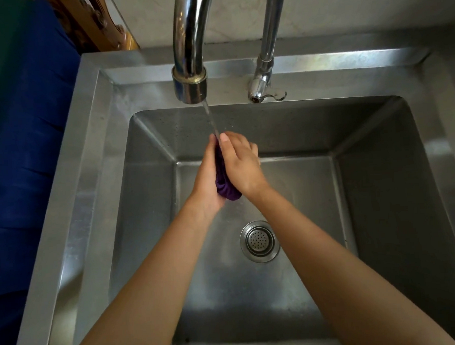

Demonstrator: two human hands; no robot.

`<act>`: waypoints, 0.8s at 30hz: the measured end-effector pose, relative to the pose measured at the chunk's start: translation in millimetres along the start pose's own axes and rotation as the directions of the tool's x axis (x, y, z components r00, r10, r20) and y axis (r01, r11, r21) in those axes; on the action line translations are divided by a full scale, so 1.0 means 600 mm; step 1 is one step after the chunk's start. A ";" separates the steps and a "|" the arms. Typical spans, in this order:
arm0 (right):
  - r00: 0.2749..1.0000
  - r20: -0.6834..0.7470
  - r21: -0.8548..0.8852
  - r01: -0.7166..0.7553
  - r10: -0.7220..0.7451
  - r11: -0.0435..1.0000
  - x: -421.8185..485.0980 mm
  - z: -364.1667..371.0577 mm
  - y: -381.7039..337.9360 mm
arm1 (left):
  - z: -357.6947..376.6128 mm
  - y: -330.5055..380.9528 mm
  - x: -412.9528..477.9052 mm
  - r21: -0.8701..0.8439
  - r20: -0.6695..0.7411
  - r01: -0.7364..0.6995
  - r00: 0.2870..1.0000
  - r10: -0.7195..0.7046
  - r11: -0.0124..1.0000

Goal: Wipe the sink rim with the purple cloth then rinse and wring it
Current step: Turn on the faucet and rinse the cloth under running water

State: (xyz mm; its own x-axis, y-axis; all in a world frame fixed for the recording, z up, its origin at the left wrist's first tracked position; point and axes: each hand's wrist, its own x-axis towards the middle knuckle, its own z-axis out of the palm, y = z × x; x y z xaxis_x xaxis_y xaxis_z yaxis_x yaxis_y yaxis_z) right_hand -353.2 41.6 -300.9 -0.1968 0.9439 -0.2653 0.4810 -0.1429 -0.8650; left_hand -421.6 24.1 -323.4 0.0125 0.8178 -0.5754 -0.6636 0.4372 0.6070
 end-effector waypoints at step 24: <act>0.921 -0.119 0.568 -0.242 0.370 0.787 -0.009 0.027 0.010 | 0.024 -0.020 -0.012 0.636 -0.501 -0.109 0.695 0.516 0.764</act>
State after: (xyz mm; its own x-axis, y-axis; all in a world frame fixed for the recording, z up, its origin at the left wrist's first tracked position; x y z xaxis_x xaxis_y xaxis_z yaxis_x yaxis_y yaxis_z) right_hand -363.2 30.6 -311.6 0.0982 0.8523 -0.5137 -0.0593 -0.5103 -0.8580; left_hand -403.4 18.4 -318.7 -0.7087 0.6062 -0.3609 -0.0331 0.4825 0.8753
